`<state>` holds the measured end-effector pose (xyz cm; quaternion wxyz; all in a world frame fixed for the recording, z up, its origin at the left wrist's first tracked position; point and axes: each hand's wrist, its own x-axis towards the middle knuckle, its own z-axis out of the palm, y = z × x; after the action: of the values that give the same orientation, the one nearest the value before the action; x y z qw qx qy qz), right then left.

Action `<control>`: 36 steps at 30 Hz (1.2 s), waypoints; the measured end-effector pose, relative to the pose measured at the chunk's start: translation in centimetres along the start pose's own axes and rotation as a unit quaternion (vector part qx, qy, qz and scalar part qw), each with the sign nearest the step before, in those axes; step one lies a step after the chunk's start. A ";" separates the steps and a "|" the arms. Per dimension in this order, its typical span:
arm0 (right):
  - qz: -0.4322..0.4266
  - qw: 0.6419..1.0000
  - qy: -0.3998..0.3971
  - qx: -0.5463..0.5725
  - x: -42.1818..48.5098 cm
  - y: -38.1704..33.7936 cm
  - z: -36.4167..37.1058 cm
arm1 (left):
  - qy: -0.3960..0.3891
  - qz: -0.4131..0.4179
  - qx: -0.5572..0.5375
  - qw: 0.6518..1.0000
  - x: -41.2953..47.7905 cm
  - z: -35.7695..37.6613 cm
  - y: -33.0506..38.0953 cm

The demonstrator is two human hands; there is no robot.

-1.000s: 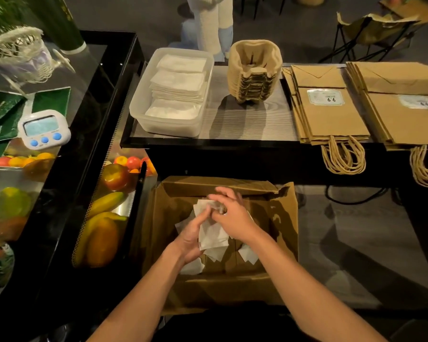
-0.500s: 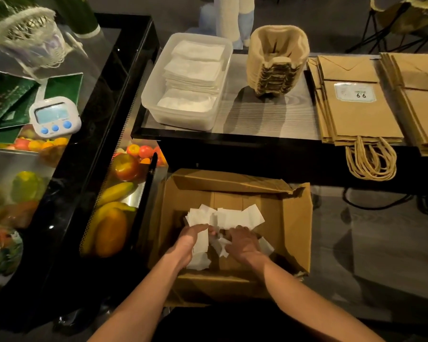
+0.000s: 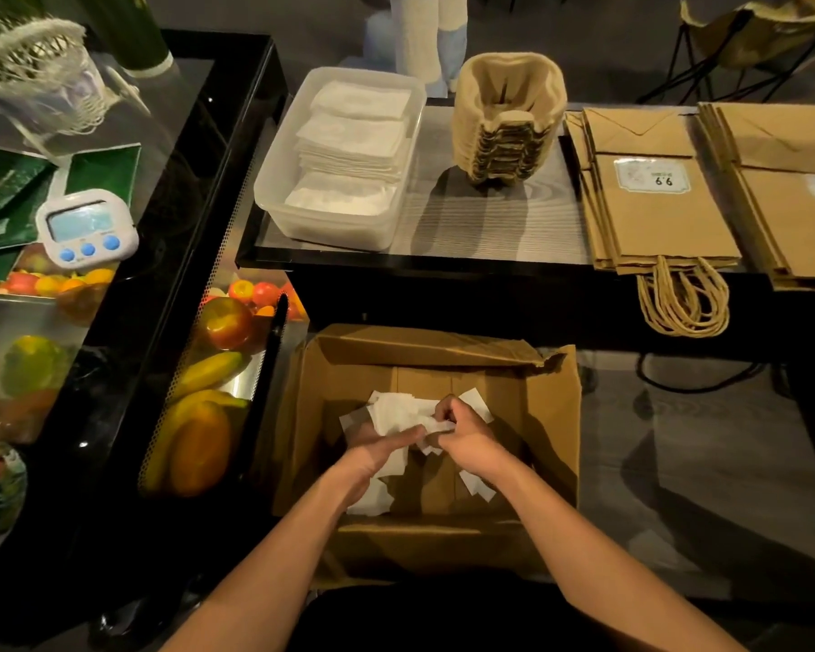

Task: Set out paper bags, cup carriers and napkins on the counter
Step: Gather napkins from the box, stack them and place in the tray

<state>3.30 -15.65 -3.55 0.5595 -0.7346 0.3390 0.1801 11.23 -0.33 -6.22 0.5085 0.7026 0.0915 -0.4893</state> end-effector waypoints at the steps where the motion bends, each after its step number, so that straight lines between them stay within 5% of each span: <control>1: -0.006 1.000 0.006 0.029 -0.1 0.0 -0.1 | 0.006 0.005 0.003 1.000 0.1 0.0 -0.1; 6: -0.008 0.986 0.013 0.168 -0.4 0.3 -0.2 | 0.019 0.021 -0.040 0.999 -0.8 0.4 0.7; 14: -0.034 0.963 0.154 0.217 -0.5 -1.1 0.2 | 0.019 0.032 -0.044 0.998 -1.1 0.2 0.5; 17: -0.059 0.968 0.150 0.195 -0.7 -1.7 -0.2 | 0.038 0.022 -0.041 0.998 -1.0 0.1 0.5; 22: -0.138 0.979 0.150 0.006 -1.0 -2.1 -0.9 | 0.104 0.048 -0.073 0.991 -0.6 -0.4 1.1; 27: -0.171 0.973 0.154 0.021 -1.4 -3.1 -1.6 | 0.135 0.079 -0.094 0.983 -0.1 -0.3 1.9; 36: -0.135 0.979 0.147 0.036 -0.5 -3.5 -1.9 | 0.056 0.100 -0.111 0.987 -0.1 0.7 3.2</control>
<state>5.17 -16.84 -0.19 0.5487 -0.7715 0.3215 -0.0186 12.76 -2.31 -4.16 0.6241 0.6733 0.1029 -0.3828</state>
